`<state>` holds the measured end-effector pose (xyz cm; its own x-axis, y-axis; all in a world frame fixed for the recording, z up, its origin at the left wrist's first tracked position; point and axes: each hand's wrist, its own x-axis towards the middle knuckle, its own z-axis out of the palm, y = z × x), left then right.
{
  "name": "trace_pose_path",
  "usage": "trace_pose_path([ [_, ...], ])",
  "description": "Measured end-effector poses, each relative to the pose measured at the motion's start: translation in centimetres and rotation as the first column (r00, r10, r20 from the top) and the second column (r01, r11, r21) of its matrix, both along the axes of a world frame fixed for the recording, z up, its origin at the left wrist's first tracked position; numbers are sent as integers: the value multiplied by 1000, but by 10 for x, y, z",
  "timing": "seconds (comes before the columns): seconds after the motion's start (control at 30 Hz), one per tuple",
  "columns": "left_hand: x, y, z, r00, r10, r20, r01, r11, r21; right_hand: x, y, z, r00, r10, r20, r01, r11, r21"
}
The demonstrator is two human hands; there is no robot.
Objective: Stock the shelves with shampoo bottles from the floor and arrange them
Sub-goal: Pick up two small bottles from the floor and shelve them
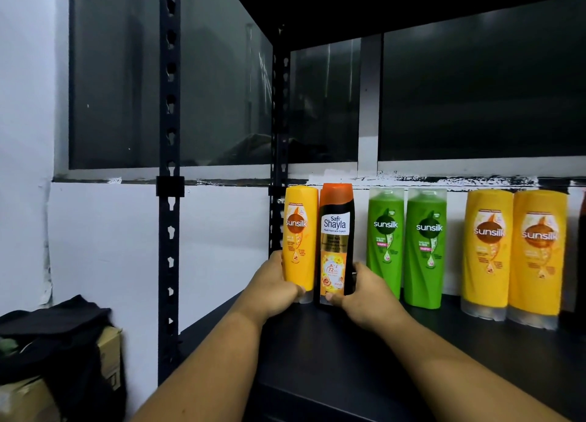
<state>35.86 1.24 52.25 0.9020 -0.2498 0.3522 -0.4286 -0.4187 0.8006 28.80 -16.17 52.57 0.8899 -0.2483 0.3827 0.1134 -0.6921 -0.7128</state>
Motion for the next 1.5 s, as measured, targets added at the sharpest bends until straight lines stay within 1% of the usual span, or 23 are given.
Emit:
trace_pose_path([
  [0.23,-5,2,0,999,-23,44,23,1000,6,-2,1,0,1000,-2,10,2,1000,-4],
  [0.43,-4,2,1,999,-38,12,38,999,-17,-3,1,1,1000,-12,6,12,999,-36],
  [0.57,-3,1,-1,999,-21,48,21,1000,-6,-5,1,2,1000,-21,1,22,998,-52],
  [0.83,-3,1,-1,999,16,49,-17,1000,25,-4,1,0,1000,-6,2,6,999,-51],
  [1.13,-2,1,-3,999,31,40,-34,997,65,-4,2,-1,1000,-5,-3,5,996,-91],
  [1.23,-6,1,-2,997,59,42,-63,990,124,-3,3,-2,1000,-8,-3,7,992,-126],
  [1.37,-26,5,0,994,100,51,-110,960,259,-13,5,-1,999,-49,-21,42,970,-239],
  [1.43,-36,8,-1,994,101,36,-107,920,377,-20,6,-4,994,-88,-68,59,935,-350],
  [1.5,-55,14,3,995,96,25,-96,861,499,-36,10,-4,983,-106,-149,18,870,-493],
])
